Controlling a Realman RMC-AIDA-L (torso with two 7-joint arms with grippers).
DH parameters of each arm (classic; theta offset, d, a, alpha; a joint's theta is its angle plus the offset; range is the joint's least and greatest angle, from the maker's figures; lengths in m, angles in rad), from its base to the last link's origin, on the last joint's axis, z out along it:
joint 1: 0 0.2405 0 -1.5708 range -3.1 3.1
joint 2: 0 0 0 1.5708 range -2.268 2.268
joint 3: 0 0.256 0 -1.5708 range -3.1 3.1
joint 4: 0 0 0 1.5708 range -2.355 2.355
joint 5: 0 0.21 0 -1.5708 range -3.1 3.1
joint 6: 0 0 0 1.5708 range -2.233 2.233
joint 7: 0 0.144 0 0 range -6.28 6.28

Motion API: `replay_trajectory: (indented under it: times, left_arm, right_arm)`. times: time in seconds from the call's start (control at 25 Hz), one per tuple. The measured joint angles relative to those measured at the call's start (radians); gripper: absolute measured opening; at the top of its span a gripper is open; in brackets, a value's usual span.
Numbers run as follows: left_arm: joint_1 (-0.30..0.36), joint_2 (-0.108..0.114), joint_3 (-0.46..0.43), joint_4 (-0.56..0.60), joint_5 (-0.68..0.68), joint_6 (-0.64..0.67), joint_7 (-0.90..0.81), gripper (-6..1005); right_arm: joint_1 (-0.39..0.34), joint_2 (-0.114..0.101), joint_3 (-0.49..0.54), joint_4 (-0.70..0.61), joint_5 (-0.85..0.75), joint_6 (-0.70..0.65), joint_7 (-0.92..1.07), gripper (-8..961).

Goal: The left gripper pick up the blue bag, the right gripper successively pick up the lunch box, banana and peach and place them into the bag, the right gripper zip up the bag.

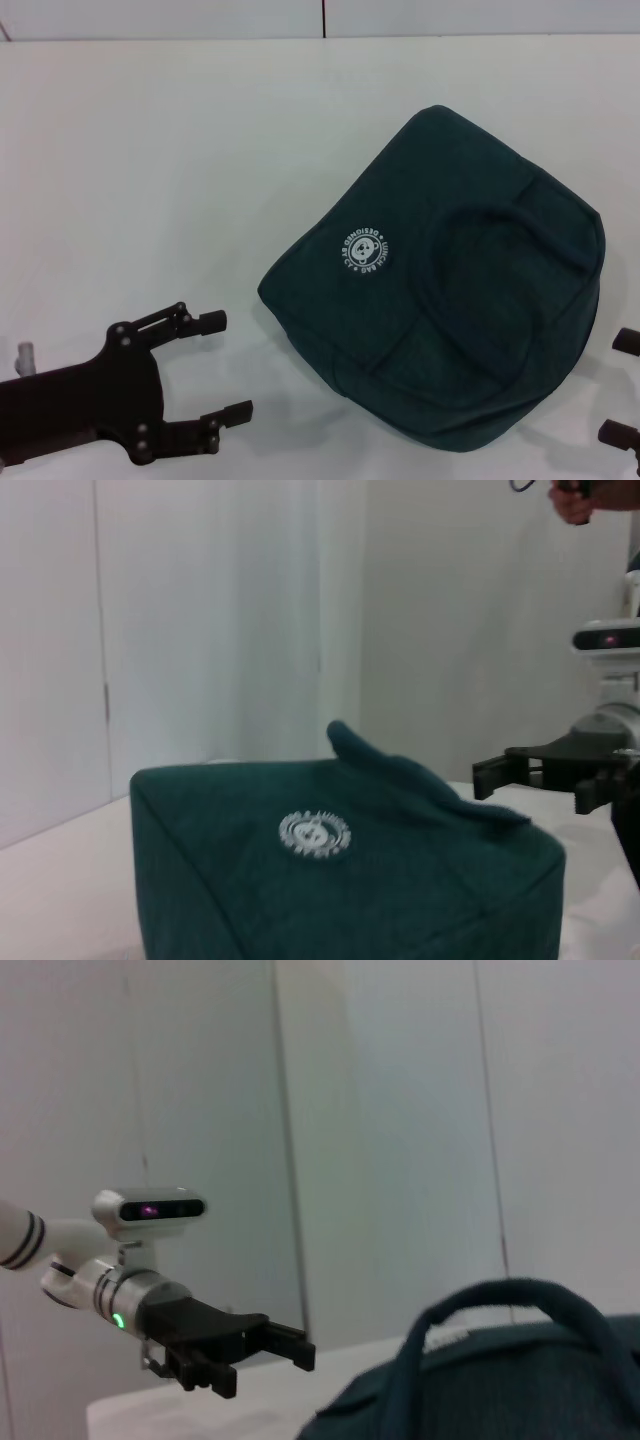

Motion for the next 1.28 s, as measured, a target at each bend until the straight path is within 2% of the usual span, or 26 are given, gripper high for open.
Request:
replay_trajectory:
  times: [0.2, 0.4, 1.12, 1.28]
  left_arm:
    - [-0.046, 0.0, -0.043, -0.09, 0.08, -0.035, 0.061, 875]
    - [-0.062, 0.0, -0.044, -0.139, 0.098, -0.091, 0.097, 875]
    - [-0.061, 0.001, -0.056, -0.139, 0.085, -0.044, 0.109, 875]
    - [-0.062, 0.002, -0.057, -0.141, 0.076, -0.04, 0.115, 875]
  right_arm:
    - [-0.002, 0.0, -0.003, 0.045, -0.005, 0.047, -0.037, 859]
    - [-0.001, 0.014, -0.002, 0.048, -0.049, 0.105, -0.049, 859]
    - [0.004, 0.019, 0.0, 0.048, -0.043, 0.108, -0.045, 859]
    - [0.02, 0.032, -0.001, 0.048, -0.046, 0.105, -0.045, 859]
